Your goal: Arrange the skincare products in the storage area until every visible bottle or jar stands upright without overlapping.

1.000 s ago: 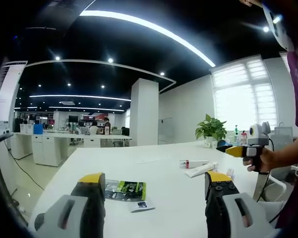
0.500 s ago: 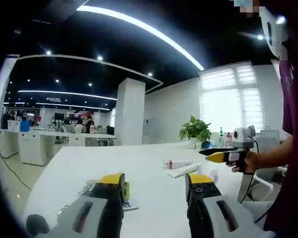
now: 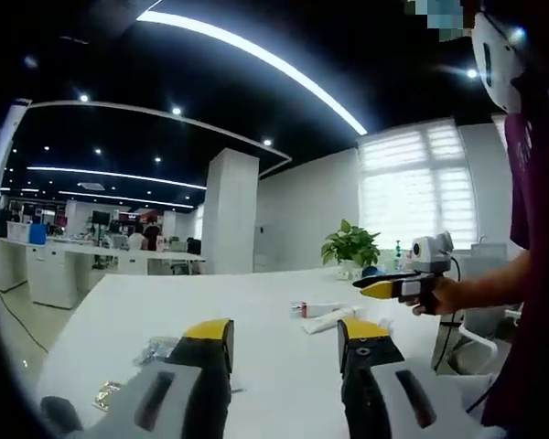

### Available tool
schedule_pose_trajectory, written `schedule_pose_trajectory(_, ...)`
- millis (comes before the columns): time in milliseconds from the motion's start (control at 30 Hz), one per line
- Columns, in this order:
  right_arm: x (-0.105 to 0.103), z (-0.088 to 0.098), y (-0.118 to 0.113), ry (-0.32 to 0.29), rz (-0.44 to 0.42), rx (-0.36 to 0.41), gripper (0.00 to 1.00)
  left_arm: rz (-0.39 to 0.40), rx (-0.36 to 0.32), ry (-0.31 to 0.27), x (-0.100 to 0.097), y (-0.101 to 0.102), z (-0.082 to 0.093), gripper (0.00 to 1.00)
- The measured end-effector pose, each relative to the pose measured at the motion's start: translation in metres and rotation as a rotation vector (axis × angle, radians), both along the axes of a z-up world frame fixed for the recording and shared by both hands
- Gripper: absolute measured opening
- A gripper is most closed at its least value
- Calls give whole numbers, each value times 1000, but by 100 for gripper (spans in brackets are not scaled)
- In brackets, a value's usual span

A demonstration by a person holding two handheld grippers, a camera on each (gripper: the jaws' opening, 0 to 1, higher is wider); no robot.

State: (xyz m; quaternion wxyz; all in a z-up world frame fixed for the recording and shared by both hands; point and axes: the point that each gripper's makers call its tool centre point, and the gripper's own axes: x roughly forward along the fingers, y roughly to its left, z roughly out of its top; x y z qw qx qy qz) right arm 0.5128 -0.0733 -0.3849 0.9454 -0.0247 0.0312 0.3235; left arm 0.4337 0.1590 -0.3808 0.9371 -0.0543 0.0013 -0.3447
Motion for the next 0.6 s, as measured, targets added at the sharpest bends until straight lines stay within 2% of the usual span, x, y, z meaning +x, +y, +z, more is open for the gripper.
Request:
schedule_pose_trajectory(33,3,-3,-4,15,-6,-17,50,31,27,-41,3,3,1,53)
schedule_pose_trajectory(67,8,-5,-9,21,-8,-37,51,33,25,-50,3,2,2,56)
schedule_pose_trajectory(133,14,-12,-16,49,-5,-89,52,21,10,-38,3,0,3,57)
schedule_pose_trajectory(267,29,-23,-27,90,16,-178,53,27,30,-23,5,1,-2,59)
schedule_pose_trajectory(333,34,-27,-29,114,39,-196,53,33,29,-17,6,2,-4,60)
schedule_pose_trajectory(467,44,-36,-32,141,85,-255,54,44,10,15,9,3,-8,70)
schedule_pose_trajectory(500,47,-40,-34,152,98,-287,54,44,4,24,10,3,-8,71)
schedule_pose_trajectory(600,58,-38,-40,146,99,-299,52,44,10,25,10,2,-7,71)
